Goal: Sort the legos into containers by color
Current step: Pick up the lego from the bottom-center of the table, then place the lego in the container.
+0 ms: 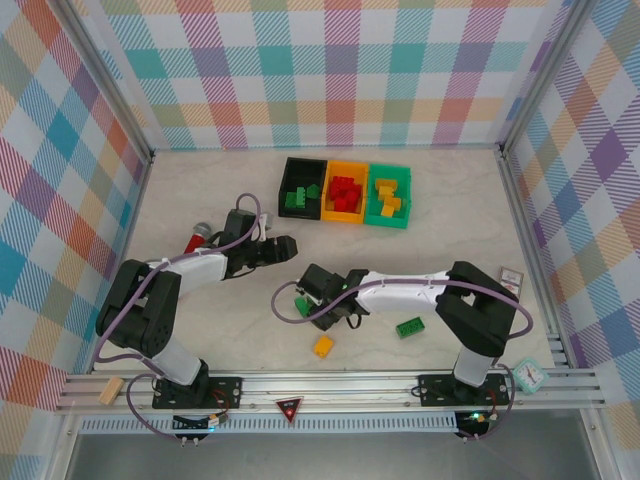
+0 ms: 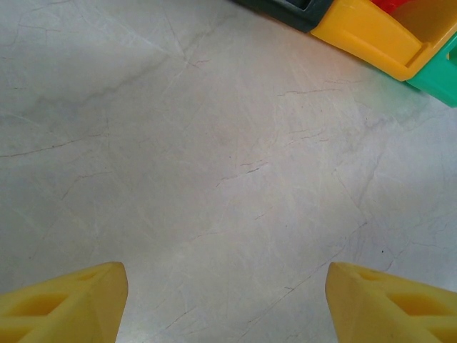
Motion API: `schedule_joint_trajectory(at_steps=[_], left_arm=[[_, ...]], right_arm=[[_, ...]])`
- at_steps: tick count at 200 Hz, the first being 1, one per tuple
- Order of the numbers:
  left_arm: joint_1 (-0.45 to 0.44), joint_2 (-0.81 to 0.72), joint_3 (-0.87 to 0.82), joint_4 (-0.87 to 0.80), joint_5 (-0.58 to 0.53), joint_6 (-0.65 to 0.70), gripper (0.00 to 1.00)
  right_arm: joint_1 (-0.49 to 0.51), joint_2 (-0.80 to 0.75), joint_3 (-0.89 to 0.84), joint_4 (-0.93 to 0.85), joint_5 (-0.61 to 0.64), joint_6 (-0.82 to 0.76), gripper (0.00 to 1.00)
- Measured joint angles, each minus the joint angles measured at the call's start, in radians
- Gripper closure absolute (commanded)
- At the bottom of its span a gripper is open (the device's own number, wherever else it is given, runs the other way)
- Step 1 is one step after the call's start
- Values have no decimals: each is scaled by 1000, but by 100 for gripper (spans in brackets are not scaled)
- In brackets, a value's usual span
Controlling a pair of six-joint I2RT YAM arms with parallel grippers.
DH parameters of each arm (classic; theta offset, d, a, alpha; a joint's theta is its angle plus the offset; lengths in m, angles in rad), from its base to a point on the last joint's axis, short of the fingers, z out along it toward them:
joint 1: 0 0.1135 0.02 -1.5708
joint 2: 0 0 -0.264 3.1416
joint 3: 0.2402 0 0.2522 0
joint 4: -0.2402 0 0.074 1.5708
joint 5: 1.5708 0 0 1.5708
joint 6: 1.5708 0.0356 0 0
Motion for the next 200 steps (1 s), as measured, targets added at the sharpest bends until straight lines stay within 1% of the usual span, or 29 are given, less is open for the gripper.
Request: schedule_joint_trajectory(at_steps=[38, 63, 85, 112, 132, 150, 174, 200], left_arm=[[0, -14, -5, 0, 0, 0, 26], [0, -32, -12, 0, 0, 0, 26], [0, -43, -14, 0, 0, 0, 26], [0, -51, -14, -1, 0, 0, 26], [0, -58, -18, 0, 0, 0, 26], [0, -61, -23, 0, 0, 0, 26], [0, -61, -27, -1, 0, 0, 26], [0, -68, -27, -1, 0, 0, 26]], right_arm=[[-18, -80, -9, 14, 10, 16, 51], [-73, -153, -33, 22, -6, 31, 51], [-179, -227, -48, 29, -38, 50, 50], [-369, -279, -42, 67, -100, 82, 50], [-500, -266, -5, 71, -136, 103, 49], [-600, -216, 68, 71, -169, 124, 50], [-686, -126, 180, 85, -217, 149, 50], [-752, -10, 311, 89, -258, 166, 50]])
